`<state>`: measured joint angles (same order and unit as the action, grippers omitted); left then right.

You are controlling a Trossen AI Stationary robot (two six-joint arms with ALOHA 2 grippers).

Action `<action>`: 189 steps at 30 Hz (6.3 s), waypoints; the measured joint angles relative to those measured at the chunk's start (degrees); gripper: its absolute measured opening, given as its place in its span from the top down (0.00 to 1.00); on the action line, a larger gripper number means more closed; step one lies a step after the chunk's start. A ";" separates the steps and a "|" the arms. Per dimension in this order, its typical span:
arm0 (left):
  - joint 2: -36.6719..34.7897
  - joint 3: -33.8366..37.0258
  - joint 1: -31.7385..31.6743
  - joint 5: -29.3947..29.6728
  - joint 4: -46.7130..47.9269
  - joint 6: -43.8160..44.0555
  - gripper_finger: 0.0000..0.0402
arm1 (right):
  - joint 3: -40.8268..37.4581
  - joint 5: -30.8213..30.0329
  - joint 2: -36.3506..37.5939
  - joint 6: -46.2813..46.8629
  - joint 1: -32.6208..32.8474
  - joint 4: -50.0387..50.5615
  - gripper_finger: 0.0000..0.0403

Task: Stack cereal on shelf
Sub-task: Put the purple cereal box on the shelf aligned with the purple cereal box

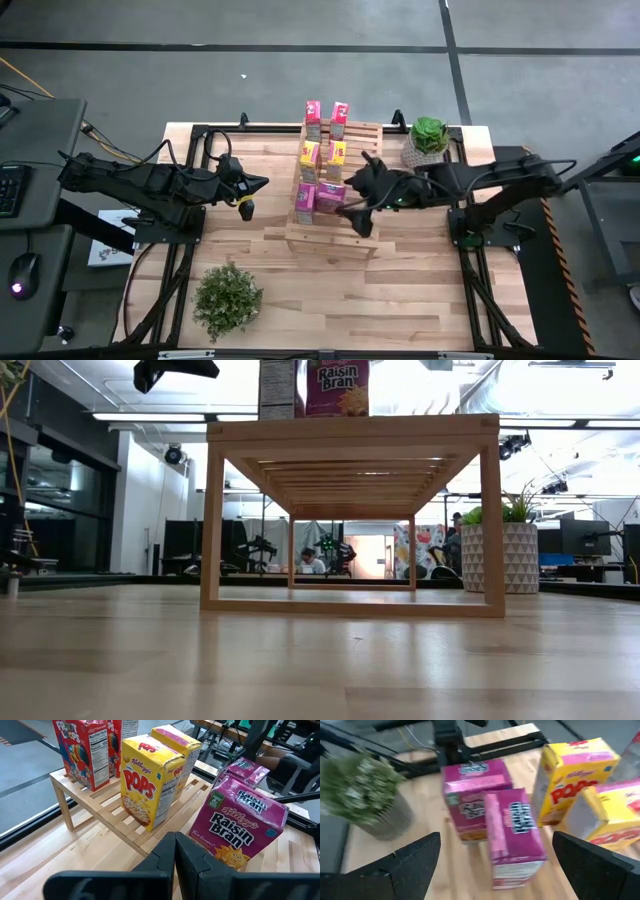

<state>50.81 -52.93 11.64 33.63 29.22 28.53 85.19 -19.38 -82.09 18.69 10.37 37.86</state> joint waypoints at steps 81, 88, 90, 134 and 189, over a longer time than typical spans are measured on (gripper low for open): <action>-0.02 0.02 0.01 -1.38 0.07 0.16 1.00 | 9.73 -28.43 -10.64 33.14 11.76 20.40 0.53; -0.02 0.02 0.00 -1.44 0.08 0.18 1.00 | 10.99 -28.62 -14.58 40.37 9.78 20.62 0.53; -0.02 0.02 0.02 -1.44 0.10 0.16 1.00 | 10.99 -29.27 -15.24 42.14 9.58 20.64 0.53; -0.02 0.02 0.00 -1.49 0.10 -0.21 1.00 | 13.38 -24.22 -18.77 40.65 9.42 19.77 0.36; 0.00 0.02 0.01 -1.49 -0.06 -0.07 1.00 | -28.73 -10.19 8.21 29.40 4.95 -25.36 1.00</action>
<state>50.81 -52.90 11.65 32.14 29.16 28.46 56.46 -29.57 -73.88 48.09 15.33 12.50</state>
